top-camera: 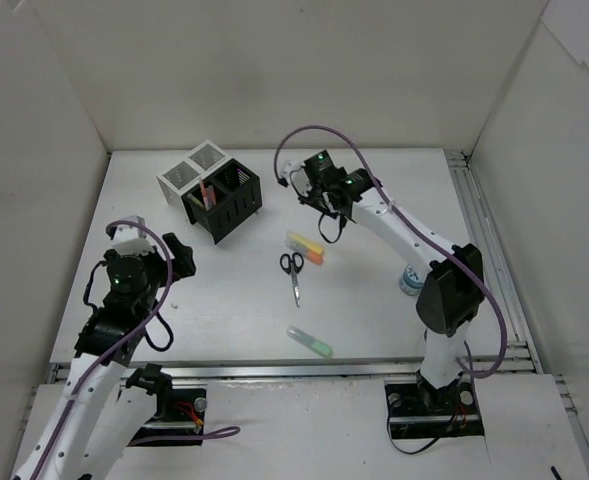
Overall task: Sort the stationery into containers
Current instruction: Pick up the pen from the center of the board, then place the pen at the corner of the board.
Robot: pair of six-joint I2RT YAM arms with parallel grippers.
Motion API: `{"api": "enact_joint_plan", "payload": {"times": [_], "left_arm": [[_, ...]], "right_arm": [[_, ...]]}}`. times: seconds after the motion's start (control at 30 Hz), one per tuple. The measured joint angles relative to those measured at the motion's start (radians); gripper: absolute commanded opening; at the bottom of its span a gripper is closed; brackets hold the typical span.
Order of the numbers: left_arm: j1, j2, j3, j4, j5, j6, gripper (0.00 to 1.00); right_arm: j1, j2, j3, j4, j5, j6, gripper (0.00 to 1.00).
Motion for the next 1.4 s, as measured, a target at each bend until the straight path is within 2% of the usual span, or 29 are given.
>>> {"api": "enact_joint_plan", "payload": {"times": [0.2,0.37,0.47,0.67,0.93,1.3,1.4], "left_arm": [[0.000,-0.093,-0.034,-0.106,-0.106,-0.083,0.99],[0.006,-0.170,-0.069,-0.160,-0.136,-0.122,0.99],[0.007,-0.197,-0.084,-0.185,-0.148,-0.140,1.00],[0.007,-0.208,-0.100,-0.204,-0.144,-0.167,0.99],[0.007,-0.210,-0.109,-0.206,-0.138,-0.178,0.99],[0.007,-0.231,-0.134,-0.209,-0.138,-0.179,1.00],[0.007,-0.232,-0.134,-0.209,-0.138,-0.179,0.99]], "right_arm": [[0.133,0.149,0.389,-0.016,0.226,-0.248,0.00],[0.172,0.407,0.708,-0.004,0.384,-0.431,0.00],[0.188,0.535,0.810,0.034,0.454,-0.545,0.00],[0.214,0.650,0.816,0.198,0.521,-0.738,0.00],[0.255,0.664,0.758,0.409,0.531,-0.887,0.03],[0.280,0.683,0.652,0.534,0.501,-1.000,0.08],[0.283,0.684,0.630,0.543,0.495,-1.012,0.13]]}}
